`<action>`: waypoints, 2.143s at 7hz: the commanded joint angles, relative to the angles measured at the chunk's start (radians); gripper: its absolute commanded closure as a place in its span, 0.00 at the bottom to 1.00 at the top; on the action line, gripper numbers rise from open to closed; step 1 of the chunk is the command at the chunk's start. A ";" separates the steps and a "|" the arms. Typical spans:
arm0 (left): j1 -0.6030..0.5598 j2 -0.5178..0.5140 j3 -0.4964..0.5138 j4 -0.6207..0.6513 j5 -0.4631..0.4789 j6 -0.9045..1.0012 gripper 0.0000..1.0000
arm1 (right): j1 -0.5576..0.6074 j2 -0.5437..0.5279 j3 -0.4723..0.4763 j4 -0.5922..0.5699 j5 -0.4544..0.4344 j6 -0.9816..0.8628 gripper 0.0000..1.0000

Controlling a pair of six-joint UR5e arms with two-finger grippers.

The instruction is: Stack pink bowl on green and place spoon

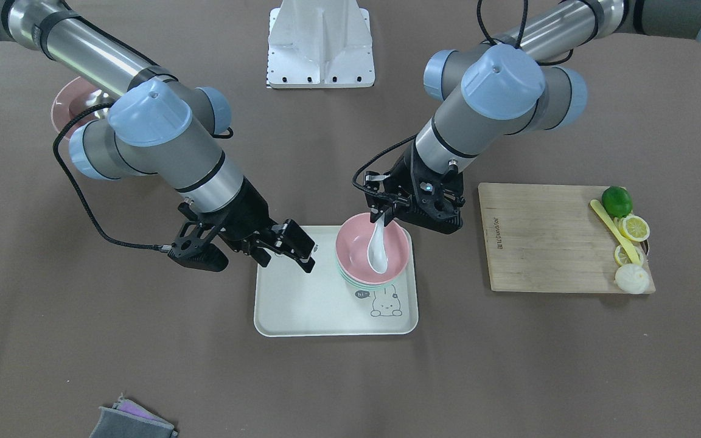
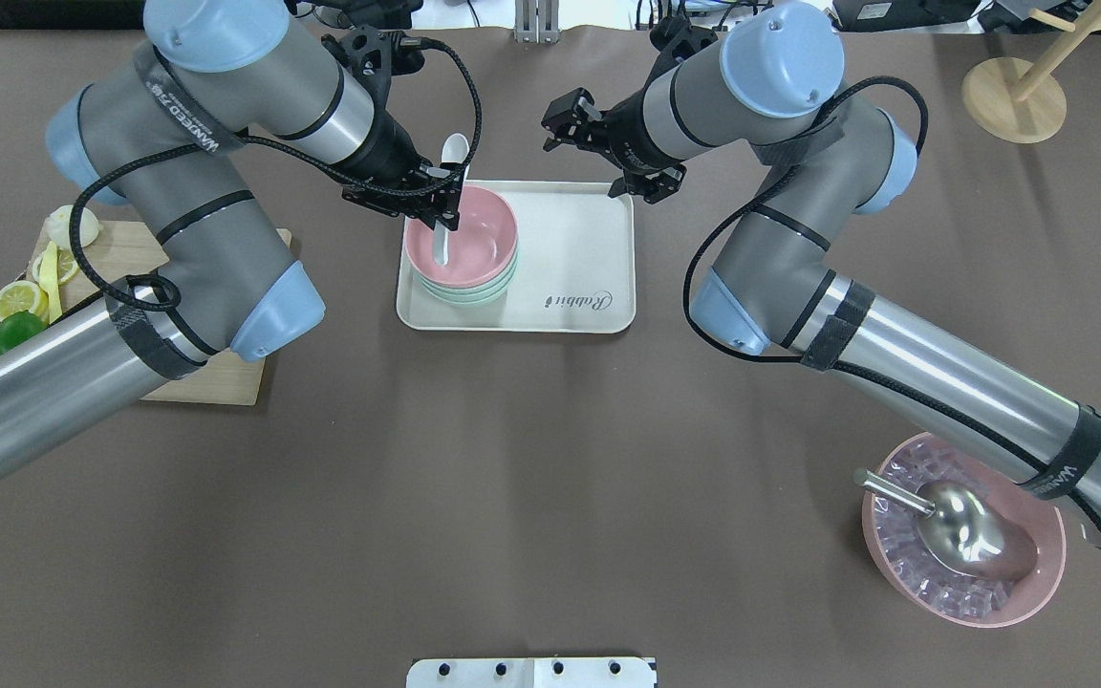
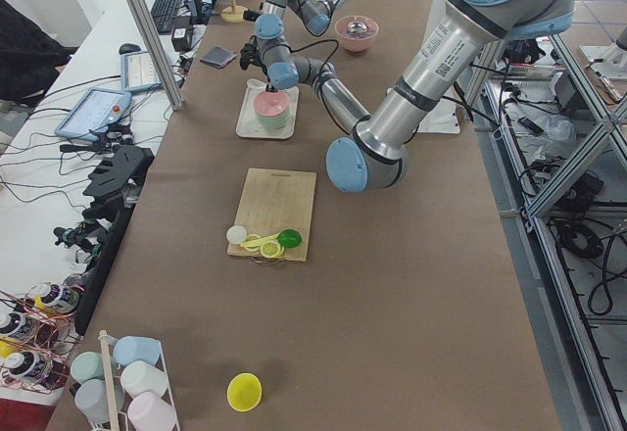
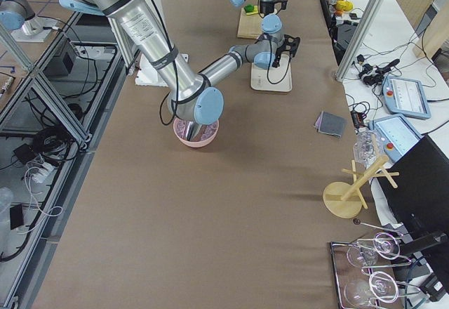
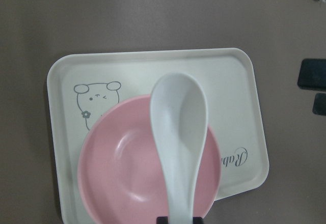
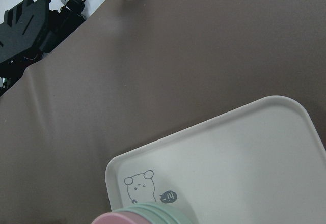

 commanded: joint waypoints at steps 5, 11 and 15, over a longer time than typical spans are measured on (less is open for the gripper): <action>0.003 0.006 0.012 -0.023 0.004 0.033 0.10 | 0.074 -0.051 0.019 0.000 0.067 -0.016 0.00; -0.020 0.102 -0.111 -0.018 0.005 0.048 0.02 | 0.302 -0.137 0.022 -0.008 0.378 -0.147 0.00; -0.363 0.288 -0.146 0.142 0.019 0.476 0.02 | 0.468 -0.399 0.023 -0.061 0.417 -0.733 0.00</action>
